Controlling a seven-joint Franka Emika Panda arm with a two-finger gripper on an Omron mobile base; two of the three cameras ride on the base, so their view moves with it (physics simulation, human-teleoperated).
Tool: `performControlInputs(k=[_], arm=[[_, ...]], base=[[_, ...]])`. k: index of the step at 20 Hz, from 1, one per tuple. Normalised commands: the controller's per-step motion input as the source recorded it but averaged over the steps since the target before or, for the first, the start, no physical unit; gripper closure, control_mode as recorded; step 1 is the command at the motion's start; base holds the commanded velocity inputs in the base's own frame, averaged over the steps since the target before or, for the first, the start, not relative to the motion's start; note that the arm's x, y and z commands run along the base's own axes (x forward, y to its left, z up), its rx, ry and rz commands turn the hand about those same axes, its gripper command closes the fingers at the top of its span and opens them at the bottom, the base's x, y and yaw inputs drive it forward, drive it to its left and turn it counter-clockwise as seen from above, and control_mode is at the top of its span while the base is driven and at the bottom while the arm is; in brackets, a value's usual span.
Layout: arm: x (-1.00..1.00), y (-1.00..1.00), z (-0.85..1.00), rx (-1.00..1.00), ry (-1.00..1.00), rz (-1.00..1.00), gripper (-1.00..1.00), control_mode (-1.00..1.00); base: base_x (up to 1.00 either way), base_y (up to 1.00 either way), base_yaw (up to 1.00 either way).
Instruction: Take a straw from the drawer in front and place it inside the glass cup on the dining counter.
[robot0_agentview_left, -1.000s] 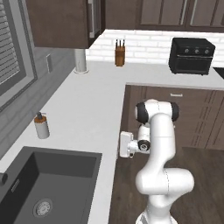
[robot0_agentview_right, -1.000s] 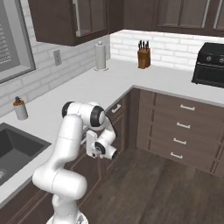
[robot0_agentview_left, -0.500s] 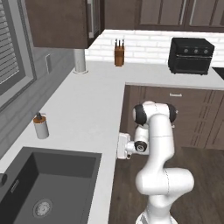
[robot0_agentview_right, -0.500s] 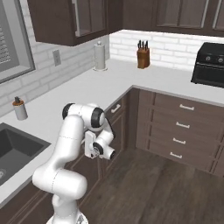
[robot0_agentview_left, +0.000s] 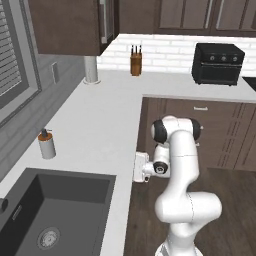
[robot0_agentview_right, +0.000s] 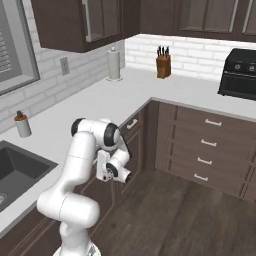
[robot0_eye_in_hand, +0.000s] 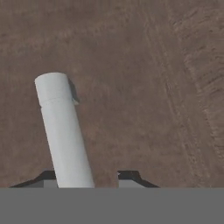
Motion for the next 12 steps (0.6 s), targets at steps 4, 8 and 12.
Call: performControlInputs(k=[4,8,12], arm=[[-0.01,-0.53,0.03,0.0,0.0,0.0,1.0,-1.0],[-0.22,-0.88,0.14,0.0,0.0,0.0,1.0,-1.0],[-0.29,-1.0,0.14,0.07,0.0,0.0,1.0,-1.0]], base=[[0.0,0.0,0.0],[0.0,0.0,0.0],[0.0,0.0,0.0]])
